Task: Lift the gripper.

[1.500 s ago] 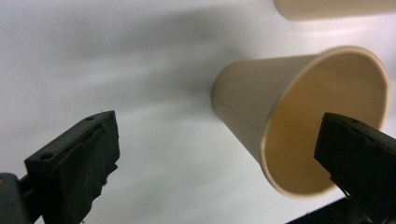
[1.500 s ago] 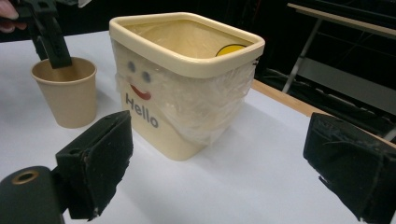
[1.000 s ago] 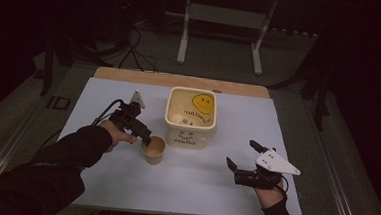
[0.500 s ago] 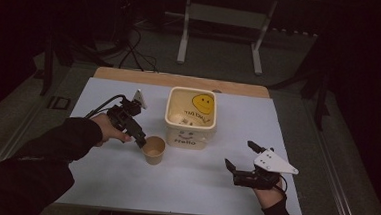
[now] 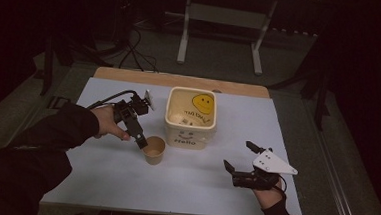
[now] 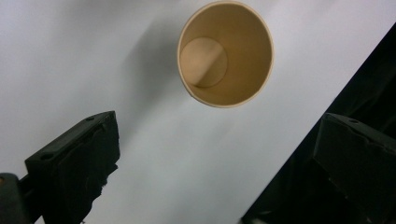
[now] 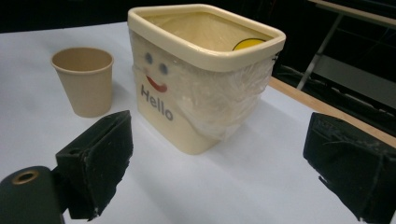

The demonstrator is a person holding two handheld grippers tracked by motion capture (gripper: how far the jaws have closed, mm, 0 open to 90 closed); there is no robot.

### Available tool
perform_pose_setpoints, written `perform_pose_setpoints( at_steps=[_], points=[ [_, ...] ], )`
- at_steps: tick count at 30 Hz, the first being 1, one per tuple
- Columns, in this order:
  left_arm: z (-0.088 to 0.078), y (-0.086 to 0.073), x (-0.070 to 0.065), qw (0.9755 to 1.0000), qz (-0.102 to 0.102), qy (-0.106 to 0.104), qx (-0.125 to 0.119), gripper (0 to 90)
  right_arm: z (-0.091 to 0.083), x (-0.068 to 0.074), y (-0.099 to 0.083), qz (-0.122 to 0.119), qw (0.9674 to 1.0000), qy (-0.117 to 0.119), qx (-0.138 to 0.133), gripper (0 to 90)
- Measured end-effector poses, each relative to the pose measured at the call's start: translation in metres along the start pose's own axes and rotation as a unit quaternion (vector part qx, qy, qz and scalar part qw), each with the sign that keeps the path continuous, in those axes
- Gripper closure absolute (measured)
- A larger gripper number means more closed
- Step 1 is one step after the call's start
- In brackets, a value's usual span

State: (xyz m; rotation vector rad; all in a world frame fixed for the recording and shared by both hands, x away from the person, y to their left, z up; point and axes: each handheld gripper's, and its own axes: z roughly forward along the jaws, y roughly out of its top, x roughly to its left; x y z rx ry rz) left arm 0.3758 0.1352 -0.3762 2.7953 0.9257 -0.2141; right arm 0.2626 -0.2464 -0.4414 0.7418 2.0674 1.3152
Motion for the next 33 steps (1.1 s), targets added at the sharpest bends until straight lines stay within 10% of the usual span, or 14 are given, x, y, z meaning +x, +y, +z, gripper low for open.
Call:
perform_pose_setpoints(
  at_steps=[12,18,33],
  points=[
    [0.001,0.006,-0.011,0.9956,0.093,0.007,0.008,1.2,-0.001,-0.001,0.001,-0.003,0.9999,0.011,-0.009,8.2],
    [-0.002,0.010,-0.022,0.9856,0.166,0.028,0.021,1.2,0.000,0.000,0.001,-0.005,0.9999,0.013,-0.007,8.2],
    [-0.006,0.026,-0.041,0.9665,0.251,0.028,0.047,1.2,0.001,0.002,0.000,-0.010,0.9997,0.023,-0.004,8.2]
  ],
)
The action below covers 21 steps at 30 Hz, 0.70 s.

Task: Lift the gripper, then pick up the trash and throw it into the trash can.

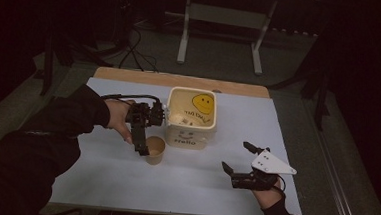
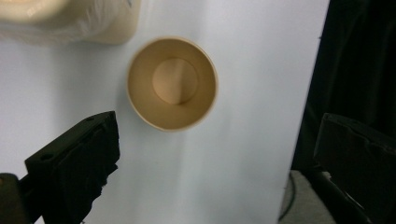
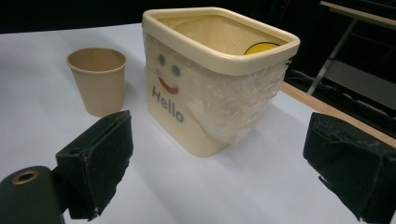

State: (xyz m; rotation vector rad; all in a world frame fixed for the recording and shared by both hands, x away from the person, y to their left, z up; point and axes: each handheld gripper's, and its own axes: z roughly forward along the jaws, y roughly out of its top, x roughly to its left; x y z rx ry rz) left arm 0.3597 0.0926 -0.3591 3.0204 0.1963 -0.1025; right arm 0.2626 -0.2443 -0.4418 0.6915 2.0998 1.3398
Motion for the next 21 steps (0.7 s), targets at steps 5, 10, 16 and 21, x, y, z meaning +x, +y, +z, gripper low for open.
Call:
perform_pose_setpoints(
  at_steps=[5,10,16,21],
  points=[
    [0.005,0.001,0.001,0.9999,0.012,0.010,0.007,1.2,0.000,0.000,0.000,-0.002,1.0000,0.001,0.000,8.2],
    [0.010,0.000,0.001,0.9999,0.010,0.005,0.010,1.2,0.001,0.001,0.000,-0.003,1.0000,0.004,0.004,8.2],
    [0.017,0.000,0.003,0.9998,0.013,0.009,0.014,1.2,0.002,0.001,0.000,-0.005,0.9999,0.009,0.004,8.2],
    [0.026,0.001,0.005,0.9997,0.014,0.013,0.016,1.2,0.002,0.001,0.000,-0.005,0.9999,0.012,0.003,8.2]
  ],
)
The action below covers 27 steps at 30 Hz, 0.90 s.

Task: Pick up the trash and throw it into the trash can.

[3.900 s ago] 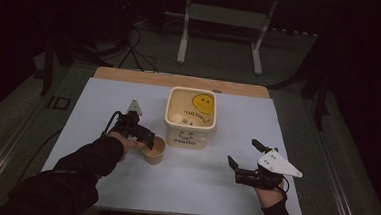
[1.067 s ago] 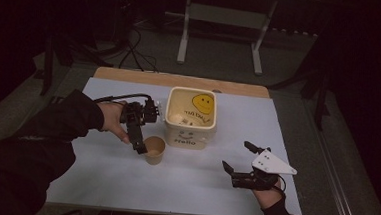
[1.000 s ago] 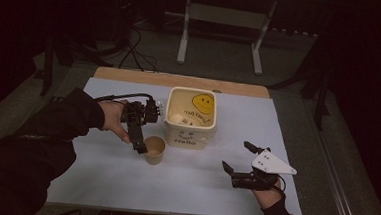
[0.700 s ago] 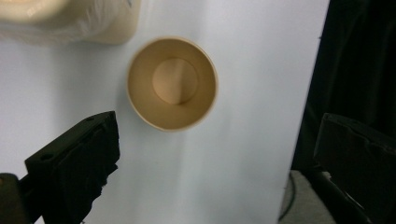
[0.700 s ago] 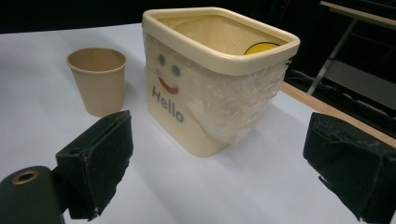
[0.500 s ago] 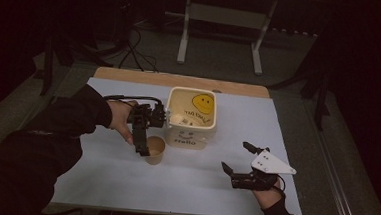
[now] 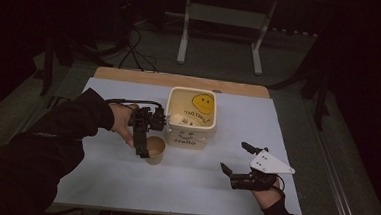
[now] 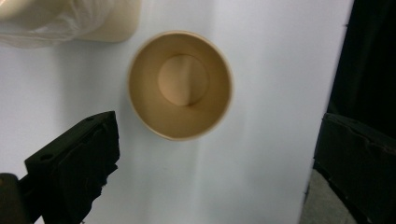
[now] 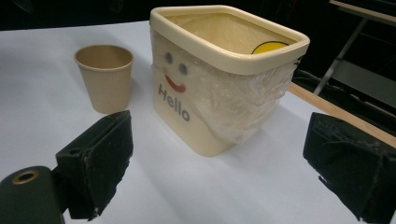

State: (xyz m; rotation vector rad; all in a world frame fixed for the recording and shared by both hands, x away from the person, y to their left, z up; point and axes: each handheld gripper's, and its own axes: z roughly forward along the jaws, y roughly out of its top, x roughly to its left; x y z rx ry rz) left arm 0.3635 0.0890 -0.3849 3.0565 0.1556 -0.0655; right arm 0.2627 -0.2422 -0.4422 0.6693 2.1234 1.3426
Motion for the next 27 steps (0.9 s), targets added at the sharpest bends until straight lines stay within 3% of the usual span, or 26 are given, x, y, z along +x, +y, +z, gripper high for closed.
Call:
perform_pose_setpoints(
  at_steps=[5,24,27],
  points=[
    [0.014,0.003,0.002,1.0000,0.002,-0.002,0.003,1.2,0.001,0.000,0.000,0.000,1.0000,0.004,0.001,8.3],
    [0.056,0.004,0.016,0.9995,0.020,0.026,0.003,1.3,0.001,0.000,-0.001,0.000,0.9999,0.009,0.006,8.3],
    [0.060,0.006,0.016,0.9994,0.021,0.026,0.000,6.1,0.001,0.000,-0.001,0.001,0.9999,0.009,0.007,8.3]
  ],
)
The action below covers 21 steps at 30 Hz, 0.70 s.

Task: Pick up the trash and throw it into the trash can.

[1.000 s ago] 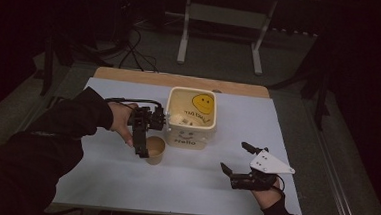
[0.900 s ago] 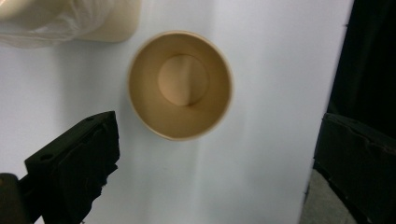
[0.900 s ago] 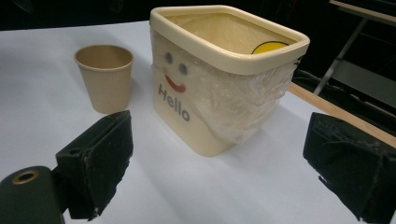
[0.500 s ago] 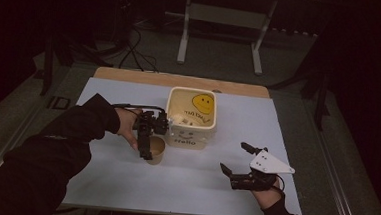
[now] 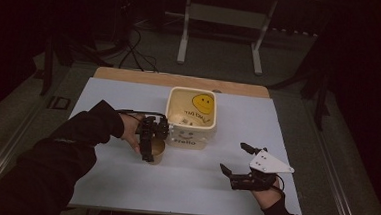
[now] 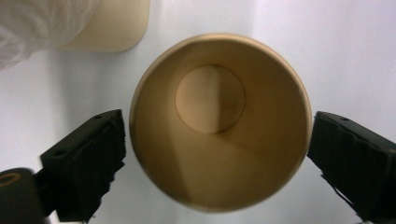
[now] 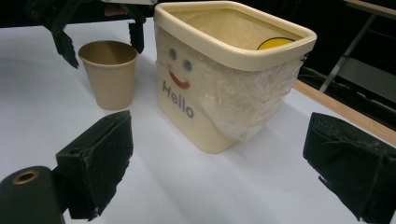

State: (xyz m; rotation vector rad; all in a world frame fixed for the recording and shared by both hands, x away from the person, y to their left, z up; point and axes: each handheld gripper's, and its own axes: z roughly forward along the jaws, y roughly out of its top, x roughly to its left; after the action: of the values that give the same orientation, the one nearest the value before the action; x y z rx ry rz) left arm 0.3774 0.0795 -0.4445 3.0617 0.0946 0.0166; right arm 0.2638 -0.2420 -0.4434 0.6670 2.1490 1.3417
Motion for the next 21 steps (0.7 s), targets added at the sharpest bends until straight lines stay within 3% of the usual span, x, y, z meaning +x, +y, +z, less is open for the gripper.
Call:
perform_pose_setpoints(
  at_steps=[4,9,21],
  points=[
    [0.003,0.002,0.000,1.0000,0.003,0.009,0.000,16.0,0.001,0.000,0.000,-0.001,1.0000,0.000,0.001,8.3],
    [0.004,0.001,0.000,0.9997,0.025,0.006,-0.005,19.9,0.001,0.000,0.000,-0.001,1.0000,0.000,0.002,8.3],
    [-0.010,-0.011,0.003,0.9995,0.014,-0.013,-0.025,26.4,0.001,0.000,0.000,0.001,1.0000,-0.001,0.000,8.3]
  ],
)
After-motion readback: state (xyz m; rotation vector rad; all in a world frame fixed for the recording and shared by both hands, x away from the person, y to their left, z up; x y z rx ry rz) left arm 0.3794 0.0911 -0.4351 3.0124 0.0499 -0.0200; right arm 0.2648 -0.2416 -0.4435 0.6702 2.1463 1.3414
